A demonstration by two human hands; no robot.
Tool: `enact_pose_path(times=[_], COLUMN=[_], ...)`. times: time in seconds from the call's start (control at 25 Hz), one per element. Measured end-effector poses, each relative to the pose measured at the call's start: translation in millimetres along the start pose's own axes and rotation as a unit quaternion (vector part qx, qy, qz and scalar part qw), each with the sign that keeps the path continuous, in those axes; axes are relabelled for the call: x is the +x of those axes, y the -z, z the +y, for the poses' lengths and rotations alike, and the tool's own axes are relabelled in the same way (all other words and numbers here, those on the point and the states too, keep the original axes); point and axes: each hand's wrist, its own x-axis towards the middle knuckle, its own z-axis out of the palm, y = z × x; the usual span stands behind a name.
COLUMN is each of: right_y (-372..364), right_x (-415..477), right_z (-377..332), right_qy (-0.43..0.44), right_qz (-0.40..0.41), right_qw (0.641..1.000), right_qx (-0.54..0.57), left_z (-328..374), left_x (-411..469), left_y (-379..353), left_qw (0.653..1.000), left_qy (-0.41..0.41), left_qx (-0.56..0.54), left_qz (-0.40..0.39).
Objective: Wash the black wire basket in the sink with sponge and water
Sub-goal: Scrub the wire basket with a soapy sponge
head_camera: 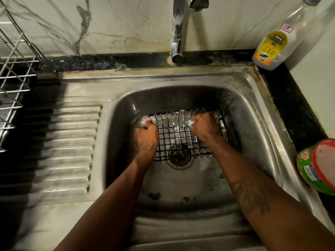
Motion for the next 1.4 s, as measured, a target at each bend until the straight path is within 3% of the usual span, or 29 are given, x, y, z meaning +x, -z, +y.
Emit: enact_pose_path(times=[0.08, 0.2, 0.4, 0.52, 0.6, 0.72, 0.8, 0.88, 0.96, 1.04, 1.16, 1.32, 1.4], right_y=[6.0, 7.8, 8.7, 15.6, 17.1, 12.0, 12.3, 21.6, 33.0, 44.5, 44.9, 37.8, 37.2], right_x=[-1.0, -2.1, 7.3, 5.5, 2.6, 4.2, 4.8, 1.5, 1.6, 7.8, 11.6, 11.4, 15.1], right_z=[-2.6, -4.0, 4.8, 1.7, 1.8, 1.2, -0.4, -5.5, -4.6, 1.2, 1.3, -13.8, -15.5], right_qy=[0.022, 0.145, -0.011, 0.01, 0.047, 0.019, -0.007, 0.008, 0.062, 0.059, 0.037, 0.025, 0.004], right_qz=[0.045, 0.163, 0.039, 0.135, 0.183, 0.077, 0.059, 0.13, 0.261, 0.34, 0.308, 0.225, 0.208], right_qw=[0.999, 0.975, 0.994, 0.99, 0.98, 0.985, 0.99, 0.988, 0.962, 0.938, 0.95, 0.972, 0.974], right_qx=[0.017, -0.04, -0.099, -0.046, -0.069, -0.15, -0.129, -0.078, -0.048, -0.031, -0.042, -0.066, -0.092], left_z=[0.4, -2.3, 3.6, 5.4, 8.2, 10.7, 10.5, 7.8, 5.0, 1.7, 2.6, 5.8, 5.8], left_x=[0.0, 4.3, -0.7, -2.9, -6.2, -10.9, -10.7, -6.4, -5.7, -5.9, -8.1, -5.4, -3.9], left_y=[-0.7, -2.1, 0.6, 1.9, 4.5, 5.2, 4.2, 2.3, 4.7, 8.1, 12.3, 4.1, 1.8], left_qw=[1.0, 1.0, 0.999, 1.0, 1.0, 1.0, 1.0, 1.0, 1.0, 0.997, 0.994, 1.0, 1.0], left_qy=[-0.001, 0.021, 0.017, 0.013, 0.016, -0.005, -0.008, -0.002, -0.005, -0.042, -0.066, -0.01, 0.004], left_qx=[0.003, -0.008, -0.026, -0.015, -0.009, 0.008, 0.013, -0.001, 0.016, 0.067, 0.086, 0.012, 0.025], left_qz=[0.004, -0.001, 0.011, 0.016, 0.016, 0.017, 0.017, 0.019, 0.004, -0.016, -0.013, 0.01, -0.006])
